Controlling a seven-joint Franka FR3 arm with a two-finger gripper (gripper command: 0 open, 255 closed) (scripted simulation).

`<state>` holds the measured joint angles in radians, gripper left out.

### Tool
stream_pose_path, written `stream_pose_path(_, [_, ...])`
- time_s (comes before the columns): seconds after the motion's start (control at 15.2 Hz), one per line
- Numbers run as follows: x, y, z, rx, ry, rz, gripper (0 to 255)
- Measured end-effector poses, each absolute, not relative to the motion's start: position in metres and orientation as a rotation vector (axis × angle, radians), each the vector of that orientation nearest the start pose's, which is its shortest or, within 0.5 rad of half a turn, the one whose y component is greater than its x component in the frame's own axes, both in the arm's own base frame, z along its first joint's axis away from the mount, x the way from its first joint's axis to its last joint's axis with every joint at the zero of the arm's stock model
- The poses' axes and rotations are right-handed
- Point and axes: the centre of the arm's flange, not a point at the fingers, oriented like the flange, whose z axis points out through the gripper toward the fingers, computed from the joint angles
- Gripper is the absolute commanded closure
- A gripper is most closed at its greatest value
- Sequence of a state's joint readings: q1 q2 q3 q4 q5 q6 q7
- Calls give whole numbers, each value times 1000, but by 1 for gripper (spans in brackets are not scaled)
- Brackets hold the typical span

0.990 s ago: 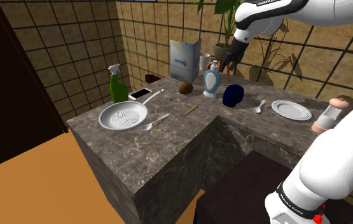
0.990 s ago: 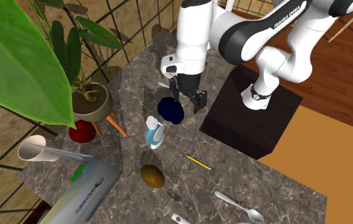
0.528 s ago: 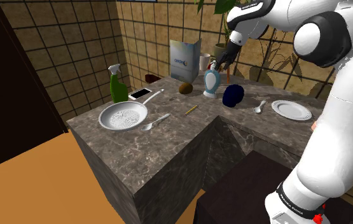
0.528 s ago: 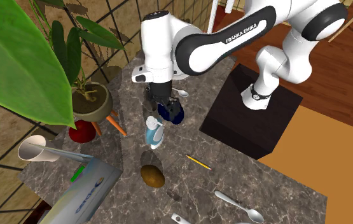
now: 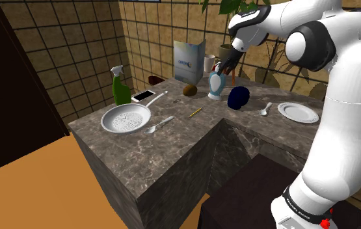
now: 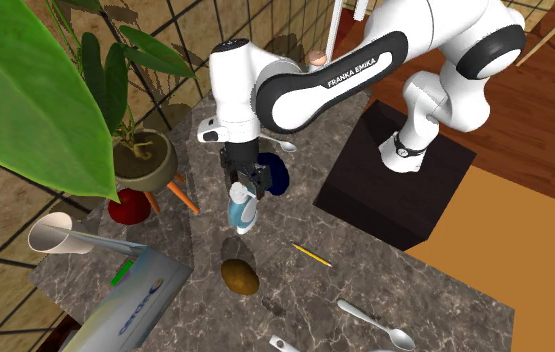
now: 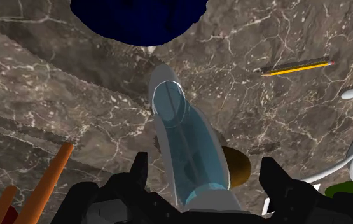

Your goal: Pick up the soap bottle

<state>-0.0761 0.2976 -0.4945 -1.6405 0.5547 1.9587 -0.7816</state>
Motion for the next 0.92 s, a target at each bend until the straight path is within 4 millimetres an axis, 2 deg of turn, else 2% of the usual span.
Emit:
stream_pose_path(0.13, [581,-295,460,-2855,-52,-414,0])
stream_pose_path(0.2, [581,-295,458,-2855,-52,-414,255])
stream_pose_path(0.92, [580,-295,459,-2855,-52,-415,255])
